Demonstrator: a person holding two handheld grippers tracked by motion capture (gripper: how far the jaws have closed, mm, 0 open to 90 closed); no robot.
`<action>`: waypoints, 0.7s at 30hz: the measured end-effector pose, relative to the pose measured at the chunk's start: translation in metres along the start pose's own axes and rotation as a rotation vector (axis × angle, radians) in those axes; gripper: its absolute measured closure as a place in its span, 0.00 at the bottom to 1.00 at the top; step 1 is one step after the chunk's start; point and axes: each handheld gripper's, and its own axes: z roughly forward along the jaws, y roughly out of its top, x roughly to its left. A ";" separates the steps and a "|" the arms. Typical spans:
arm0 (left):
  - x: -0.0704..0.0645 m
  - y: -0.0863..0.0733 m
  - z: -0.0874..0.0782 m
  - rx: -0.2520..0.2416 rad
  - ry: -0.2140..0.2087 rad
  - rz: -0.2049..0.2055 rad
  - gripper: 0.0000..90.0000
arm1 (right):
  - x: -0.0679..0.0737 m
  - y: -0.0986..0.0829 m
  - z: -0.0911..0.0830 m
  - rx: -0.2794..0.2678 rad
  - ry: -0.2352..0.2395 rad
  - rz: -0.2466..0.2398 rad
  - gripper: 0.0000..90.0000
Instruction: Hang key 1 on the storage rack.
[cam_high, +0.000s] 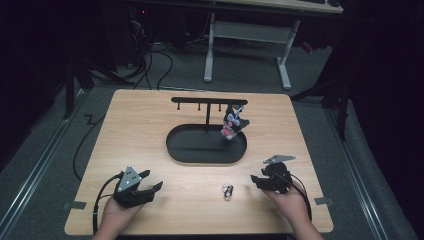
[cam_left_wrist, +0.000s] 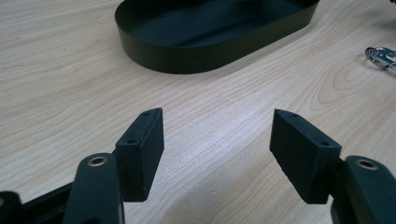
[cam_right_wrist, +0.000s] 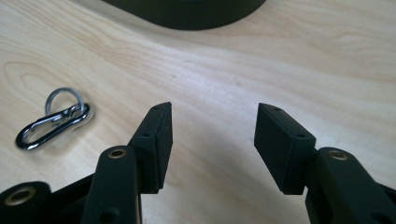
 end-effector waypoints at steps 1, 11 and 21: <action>0.000 0.000 0.000 -0.004 -0.005 -0.007 0.40 | 0.001 -0.005 -0.001 -0.012 0.001 0.002 0.52; -0.001 0.002 0.000 -0.009 -0.010 -0.015 0.40 | 0.021 -0.048 -0.009 -0.154 0.079 0.074 0.53; -0.001 0.000 0.002 0.007 -0.003 -0.012 0.40 | 0.072 -0.031 -0.001 -0.203 0.196 -0.069 0.55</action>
